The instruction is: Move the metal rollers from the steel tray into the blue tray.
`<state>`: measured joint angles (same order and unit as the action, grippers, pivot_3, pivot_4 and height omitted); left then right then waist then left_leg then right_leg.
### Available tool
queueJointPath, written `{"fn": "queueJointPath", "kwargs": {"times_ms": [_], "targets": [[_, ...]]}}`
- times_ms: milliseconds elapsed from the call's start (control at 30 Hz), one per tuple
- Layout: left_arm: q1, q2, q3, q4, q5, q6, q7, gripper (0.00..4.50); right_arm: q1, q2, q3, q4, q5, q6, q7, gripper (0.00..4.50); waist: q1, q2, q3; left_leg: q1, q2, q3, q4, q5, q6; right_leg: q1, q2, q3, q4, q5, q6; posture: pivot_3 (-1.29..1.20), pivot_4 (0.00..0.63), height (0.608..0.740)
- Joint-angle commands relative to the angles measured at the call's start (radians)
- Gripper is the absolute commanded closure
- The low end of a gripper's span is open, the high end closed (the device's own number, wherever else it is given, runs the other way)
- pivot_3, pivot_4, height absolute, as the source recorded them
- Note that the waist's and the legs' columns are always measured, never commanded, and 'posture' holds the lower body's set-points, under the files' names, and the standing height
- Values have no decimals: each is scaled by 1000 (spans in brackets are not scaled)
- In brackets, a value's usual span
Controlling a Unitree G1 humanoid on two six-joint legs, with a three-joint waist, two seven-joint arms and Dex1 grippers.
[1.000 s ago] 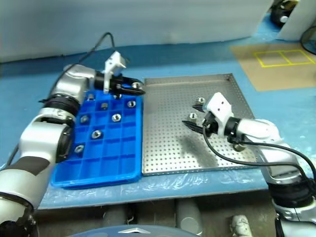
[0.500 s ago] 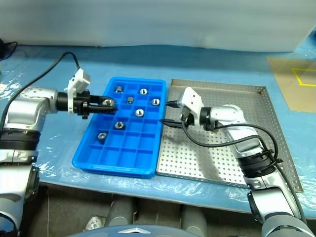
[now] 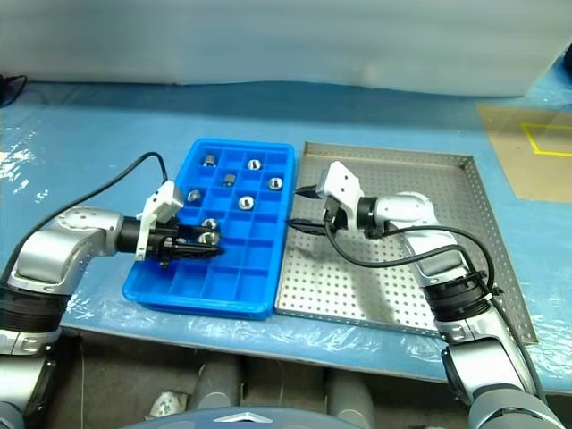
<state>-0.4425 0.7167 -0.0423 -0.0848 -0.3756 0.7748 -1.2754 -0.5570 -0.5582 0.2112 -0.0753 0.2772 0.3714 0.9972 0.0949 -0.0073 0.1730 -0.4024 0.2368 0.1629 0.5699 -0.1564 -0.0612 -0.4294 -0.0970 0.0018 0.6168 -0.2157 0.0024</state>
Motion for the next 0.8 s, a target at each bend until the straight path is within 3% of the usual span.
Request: {"fn": "queueJointPath", "kwargs": {"times_ms": [33, 333, 367, 500, 700, 800], "targets": [[0, -21, -35, 21, 7, -35, 39, 2720, 2, -7, -21, -39, 2, -4, -2, 1141, -1, 0, 0, 1, 1, 0, 0, 1, -1, 0, 2, 0, 1, 0, 0, -14, 150, 740], [-2, -58, -92, 128, 63, -136, 115, 2720, 19, -18, -34, -47, -2, -6, -15, 1141, -3, 0, 0, 4, 3, -1, 0, 3, -5, -2, 6, 1, 6, 0, 0, -33, 150, 740], [-2, -53, -96, 133, 61, -145, 106, 2029, 20, -19, -36, -48, -3, -6, -17, 1141, -3, 1, 0, 4, 3, -1, 0, 3, -5, -2, 6, 2, 6, 0, 0, -35, 150, 740], [-12, -43, -103, 143, 60, -152, 109, 886, 25, -24, -44, -48, -3, -7, -25, 1141, -3, 2, -1, 7, 3, -1, -1, 4, -7, 0, 6, 3, 7, 1, -1, -40, 150, 740], [-86, -4, -85, 217, 81, -232, 91, 886, 33, -29, -55, -50, -5, -9, -35, 1141, -4, 2, -1, 19, 3, 0, -8, 5, -8, 5, 6, 3, 7, 1, -1, -59, 150, 740], [-197, 15, -52, 300, 81, -282, 81, 886, 38, -44, -77, -47, -8, -9, -44, 1141, -2, 2, -1, 19, 5, -1, -9, 6, -9, 5, 7, 2, 7, 1, 0, -70, 150, 740]]}}
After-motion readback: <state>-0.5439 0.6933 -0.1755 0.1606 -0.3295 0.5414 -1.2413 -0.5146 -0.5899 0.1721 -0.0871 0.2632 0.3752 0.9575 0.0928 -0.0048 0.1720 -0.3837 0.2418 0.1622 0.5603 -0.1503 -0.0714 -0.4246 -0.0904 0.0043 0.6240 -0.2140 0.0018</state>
